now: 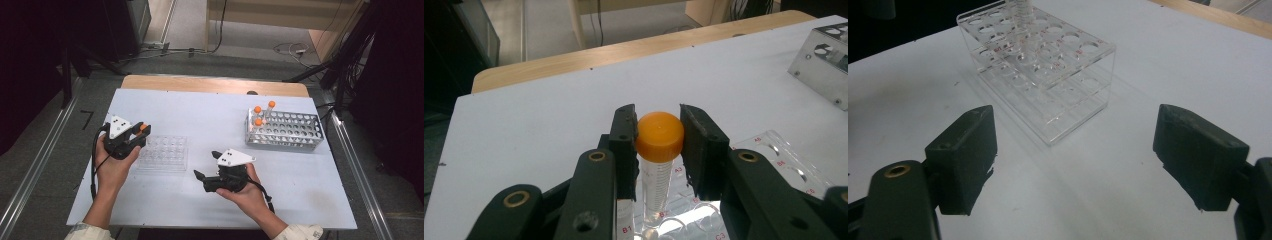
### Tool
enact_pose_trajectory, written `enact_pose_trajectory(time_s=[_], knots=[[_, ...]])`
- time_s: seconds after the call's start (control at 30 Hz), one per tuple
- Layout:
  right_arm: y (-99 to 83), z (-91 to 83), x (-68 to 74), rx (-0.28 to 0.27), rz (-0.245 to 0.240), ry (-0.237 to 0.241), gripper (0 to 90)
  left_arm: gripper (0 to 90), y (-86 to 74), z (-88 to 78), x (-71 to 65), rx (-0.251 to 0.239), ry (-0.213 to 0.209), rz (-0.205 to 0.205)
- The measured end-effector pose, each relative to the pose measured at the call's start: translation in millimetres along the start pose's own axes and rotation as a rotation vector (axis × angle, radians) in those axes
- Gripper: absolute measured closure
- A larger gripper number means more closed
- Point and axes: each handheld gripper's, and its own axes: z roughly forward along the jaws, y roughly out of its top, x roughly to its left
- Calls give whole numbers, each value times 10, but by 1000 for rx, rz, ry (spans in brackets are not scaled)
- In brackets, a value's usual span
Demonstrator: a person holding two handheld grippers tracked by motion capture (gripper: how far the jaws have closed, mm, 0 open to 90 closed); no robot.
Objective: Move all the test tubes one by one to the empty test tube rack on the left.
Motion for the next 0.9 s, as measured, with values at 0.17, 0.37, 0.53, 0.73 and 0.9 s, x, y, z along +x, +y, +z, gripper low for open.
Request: enact_pose_trajectory(time_s=[0.17, 0.37, 0.53, 0.73, 0.9], knots=[[-3, 4, 3, 3, -1, 0, 162, 657, 0, 2, -19, -2, -12, -3], [-3, 5, 1, 2, 0, 1, 163, 609, 7, -10, -14, -11, -24, -14], [-3, 6, -3, 1, -2, 0, 162, 547, 21, -31, 9, -29, -54, -55], [-1, 1, -12, -2, 2, -5, 162, 425, 38, -42, 18, -51, -95, -100], [4, -14, -47, -10, 10, -15, 161, 383, 59, -65, 11, -72, -148, -141]])
